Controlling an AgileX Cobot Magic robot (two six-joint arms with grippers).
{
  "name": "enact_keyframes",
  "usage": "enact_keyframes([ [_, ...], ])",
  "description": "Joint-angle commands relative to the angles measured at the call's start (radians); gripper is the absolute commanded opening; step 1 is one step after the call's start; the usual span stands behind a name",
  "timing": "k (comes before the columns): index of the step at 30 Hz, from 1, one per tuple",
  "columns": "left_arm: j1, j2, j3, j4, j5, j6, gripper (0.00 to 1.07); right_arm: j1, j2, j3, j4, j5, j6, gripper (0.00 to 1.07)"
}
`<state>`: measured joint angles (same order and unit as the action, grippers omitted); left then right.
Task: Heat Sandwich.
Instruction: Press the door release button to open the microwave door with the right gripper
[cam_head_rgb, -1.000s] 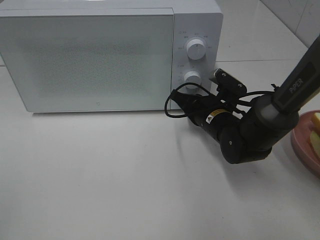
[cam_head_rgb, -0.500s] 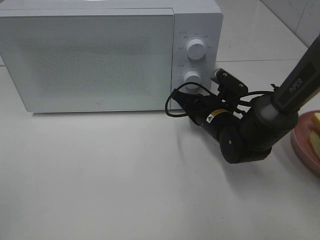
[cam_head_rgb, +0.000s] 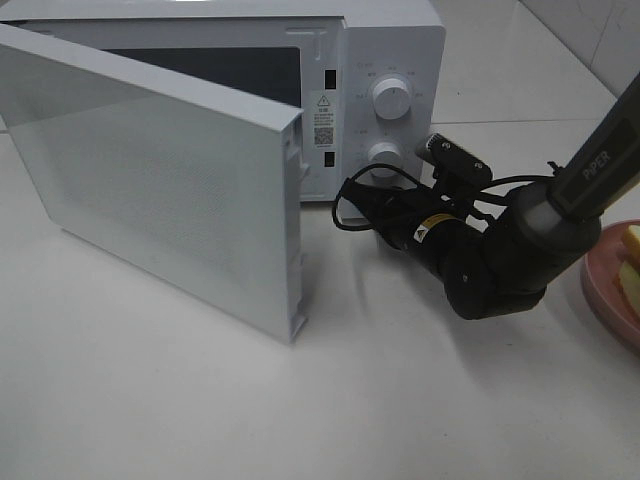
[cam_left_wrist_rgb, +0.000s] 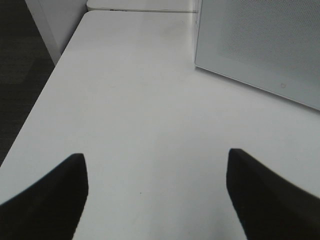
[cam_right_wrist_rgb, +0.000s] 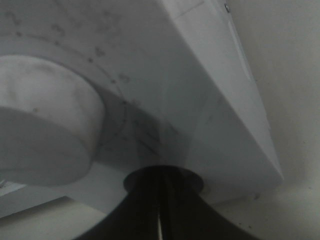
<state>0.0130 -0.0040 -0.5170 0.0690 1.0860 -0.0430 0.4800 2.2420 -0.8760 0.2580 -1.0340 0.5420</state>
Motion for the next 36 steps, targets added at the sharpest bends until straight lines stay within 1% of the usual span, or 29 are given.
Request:
enact_keyframes([
  [1, 0.001, -0.017, 0.003, 0.005, -0.018, -0.001, 0.74, -0.05, -0.017, -0.091, 0.086, -0.192, -0.011, 0.0],
  [9, 0.001, -0.017, 0.003, 0.005, -0.018, -0.001, 0.74, -0.05, -0.017, -0.085, 0.084, -0.193, -0.019, 0.0],
  [16, 0.001, -0.017, 0.003, 0.005, -0.018, -0.001, 0.74, -0.05, -0.017, -0.058, 0.084, -0.2, -0.022, 0.0],
  [23, 0.001, -0.017, 0.003, 0.005, -0.018, -0.001, 0.74, -0.048, -0.02, -0.046, 0.05, -0.189, -0.022, 0.0],
  [29, 0.001, -0.017, 0.003, 0.005, -0.018, -0.001, 0.74, -0.023, -0.021, -0.003, 0.035, -0.171, -0.01, 0.0],
  [36, 0.001, -0.017, 0.003, 0.005, -0.018, -0.001, 0.74, -0.023, -0.056, 0.054, 0.024, -0.167, -0.015, 0.0],
])
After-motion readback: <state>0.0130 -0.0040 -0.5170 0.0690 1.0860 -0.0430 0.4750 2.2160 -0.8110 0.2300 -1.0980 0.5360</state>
